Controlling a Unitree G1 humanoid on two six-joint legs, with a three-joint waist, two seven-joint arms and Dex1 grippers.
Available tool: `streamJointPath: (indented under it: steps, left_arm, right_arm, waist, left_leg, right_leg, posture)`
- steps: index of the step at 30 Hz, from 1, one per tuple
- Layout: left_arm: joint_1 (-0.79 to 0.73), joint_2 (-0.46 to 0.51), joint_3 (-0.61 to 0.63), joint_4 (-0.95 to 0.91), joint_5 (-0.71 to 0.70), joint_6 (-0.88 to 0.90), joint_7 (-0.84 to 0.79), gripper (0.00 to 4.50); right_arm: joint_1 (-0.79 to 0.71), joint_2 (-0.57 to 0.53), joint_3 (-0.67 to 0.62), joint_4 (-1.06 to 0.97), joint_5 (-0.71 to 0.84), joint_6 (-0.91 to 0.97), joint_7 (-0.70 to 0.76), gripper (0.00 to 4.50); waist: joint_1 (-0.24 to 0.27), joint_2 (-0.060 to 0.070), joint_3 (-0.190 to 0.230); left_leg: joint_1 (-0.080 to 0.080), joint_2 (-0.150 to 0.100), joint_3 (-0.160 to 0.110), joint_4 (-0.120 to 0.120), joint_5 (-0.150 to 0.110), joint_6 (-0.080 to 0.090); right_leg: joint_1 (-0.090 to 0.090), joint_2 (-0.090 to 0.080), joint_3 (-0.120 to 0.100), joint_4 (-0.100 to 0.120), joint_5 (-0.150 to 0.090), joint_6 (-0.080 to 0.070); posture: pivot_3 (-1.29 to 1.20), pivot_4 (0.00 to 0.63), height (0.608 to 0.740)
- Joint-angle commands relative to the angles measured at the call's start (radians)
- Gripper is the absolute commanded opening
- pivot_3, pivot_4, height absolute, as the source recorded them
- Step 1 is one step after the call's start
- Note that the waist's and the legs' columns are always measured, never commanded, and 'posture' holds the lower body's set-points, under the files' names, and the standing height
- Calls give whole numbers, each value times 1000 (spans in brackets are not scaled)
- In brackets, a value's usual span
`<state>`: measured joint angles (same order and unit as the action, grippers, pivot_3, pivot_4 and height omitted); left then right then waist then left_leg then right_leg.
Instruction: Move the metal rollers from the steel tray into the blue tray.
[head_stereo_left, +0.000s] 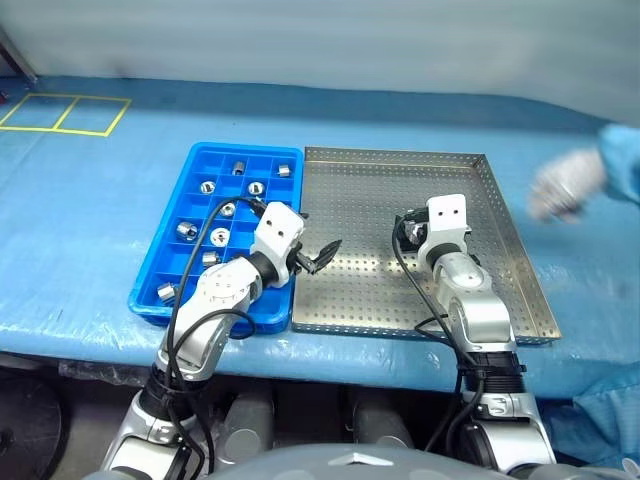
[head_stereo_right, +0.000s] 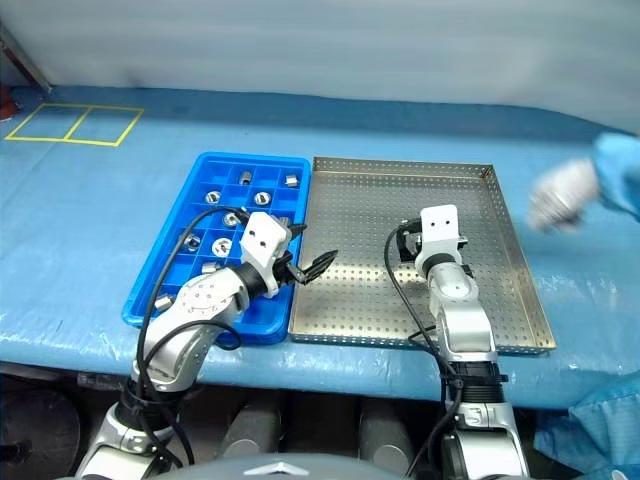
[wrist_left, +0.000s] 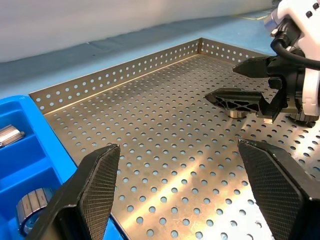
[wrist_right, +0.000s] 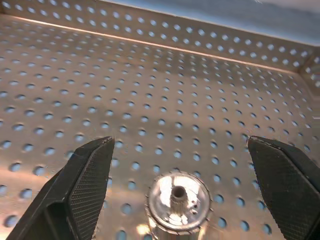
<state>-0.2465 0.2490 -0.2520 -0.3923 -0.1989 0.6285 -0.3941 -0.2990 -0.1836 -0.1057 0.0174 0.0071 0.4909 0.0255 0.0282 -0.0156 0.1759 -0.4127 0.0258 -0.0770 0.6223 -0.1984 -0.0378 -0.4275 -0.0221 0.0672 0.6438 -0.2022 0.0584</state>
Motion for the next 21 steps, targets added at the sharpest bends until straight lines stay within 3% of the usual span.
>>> streamJointPath:
  steps: [1,12,15,20,21]
  left_arm:
    - [5,3,1,-28,4,-8,-2,4135]
    - [21,11,10,-45,5,1,10,4135]
    - [20,13,12,-46,4,2,11,4135]
    - [17,15,15,-46,3,5,12,4135]
    - [17,16,15,-46,3,5,12,4135]
  right_arm:
    - [-24,15,-29,19,16,-12,-21,4474]
    - [-20,32,-17,35,20,6,-11,4474]
    - [-17,38,-17,29,24,12,-14,3873]
    - [-13,41,-9,13,22,19,-12,2266]
    - [-12,42,-8,10,23,20,-11,2266]
  waist:
    - [0,0,0]
    - [1,0,0]
    - [1,0,0]
    - [1,0,0]
    - [1,0,0]
  left_leg:
    - [0,0,0,0,0,0]
    - [0,0,0,0,0,0]
    - [0,0,0,0,0,0]
    - [0,0,0,0,0,0]
    - [0,0,0,0,0,0]
  right_leg:
    - [0,0,0,0,0,0]
    - [0,0,0,0,0,0]
    - [0,0,0,0,0,0]
    - [0,0,0,0,0,0]
    - [0,0,0,0,0,0]
  posture:
    - [194,150,740]
    - [207,150,740]
    - [207,150,740]
    - [207,150,740]
    - [207,150,740]
